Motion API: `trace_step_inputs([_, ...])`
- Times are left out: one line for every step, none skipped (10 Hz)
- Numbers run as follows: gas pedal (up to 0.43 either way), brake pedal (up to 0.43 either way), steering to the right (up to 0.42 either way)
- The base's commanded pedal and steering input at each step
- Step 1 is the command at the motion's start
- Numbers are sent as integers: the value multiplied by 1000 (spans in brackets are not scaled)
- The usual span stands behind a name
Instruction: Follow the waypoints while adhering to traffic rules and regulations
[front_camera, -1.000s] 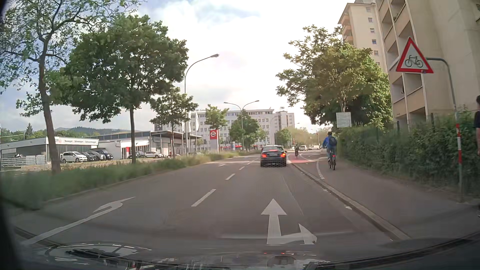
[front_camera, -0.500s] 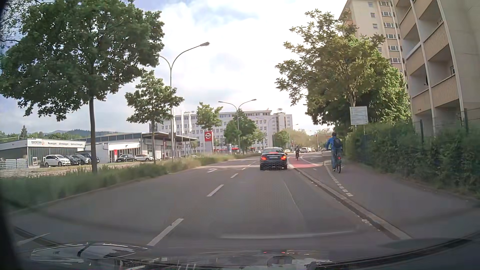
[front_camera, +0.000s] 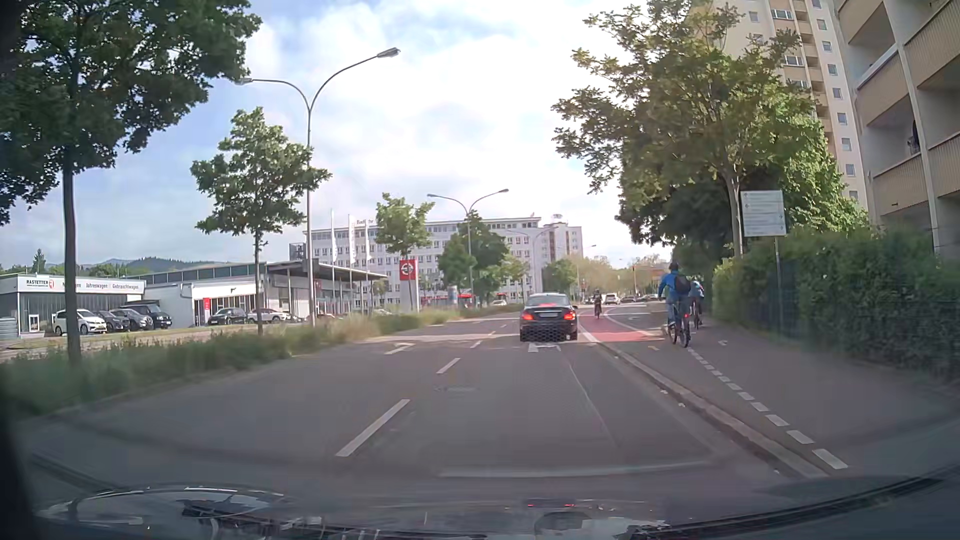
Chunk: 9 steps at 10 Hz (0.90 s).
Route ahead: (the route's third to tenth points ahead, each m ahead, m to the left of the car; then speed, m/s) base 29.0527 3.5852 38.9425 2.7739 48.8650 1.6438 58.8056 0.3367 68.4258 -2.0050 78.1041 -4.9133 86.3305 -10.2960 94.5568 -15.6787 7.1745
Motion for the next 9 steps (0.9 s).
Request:
trace_step_inputs([0, 128, 6])
trace_step_inputs([0, 134, 5])
trace_step_inputs([0, 134, 6])
trace_step_inputs([0, 134, 6])
trace_step_inputs([0, 134, 9])
trace_step_inputs([0, 128, 11])
trace_step_inputs([0, 128, 11])
trace_step_inputs([0, 128, 11])
trace_step_inputs([0, 134, 11])
